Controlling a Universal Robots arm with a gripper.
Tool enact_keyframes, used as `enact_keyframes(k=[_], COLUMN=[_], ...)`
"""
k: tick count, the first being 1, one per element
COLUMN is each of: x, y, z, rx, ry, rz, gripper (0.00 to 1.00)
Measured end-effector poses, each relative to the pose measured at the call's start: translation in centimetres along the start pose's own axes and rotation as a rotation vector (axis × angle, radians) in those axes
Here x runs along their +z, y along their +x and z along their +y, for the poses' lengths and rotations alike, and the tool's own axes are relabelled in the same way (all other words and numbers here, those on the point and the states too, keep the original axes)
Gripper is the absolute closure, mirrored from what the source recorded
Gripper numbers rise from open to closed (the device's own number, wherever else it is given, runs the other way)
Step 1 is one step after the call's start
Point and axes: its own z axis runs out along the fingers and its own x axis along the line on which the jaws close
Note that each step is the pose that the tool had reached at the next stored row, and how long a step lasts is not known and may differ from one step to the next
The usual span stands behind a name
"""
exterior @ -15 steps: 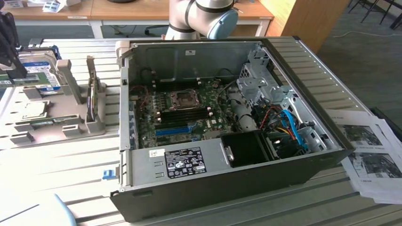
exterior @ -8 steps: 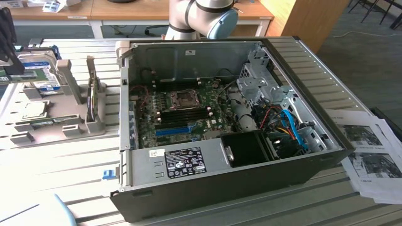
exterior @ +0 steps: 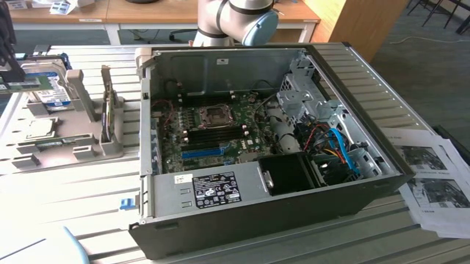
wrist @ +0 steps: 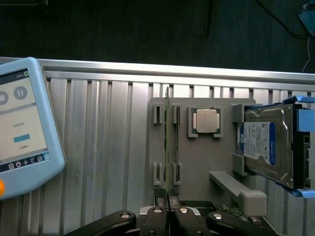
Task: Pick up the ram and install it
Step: 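Pick up the ram and move it above insertion slot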
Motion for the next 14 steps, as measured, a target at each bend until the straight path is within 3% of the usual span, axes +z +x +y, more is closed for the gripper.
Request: enact_keyframes(k=[7,14], x=[-0.84,-0.87], y=[-0.01,-0.02], z=[0.02,0.02], rx=[0.000,0.000], ry=[0.0000,-0.0001], rz=[0.0000,0.0001], gripper=[0.89,0.89])
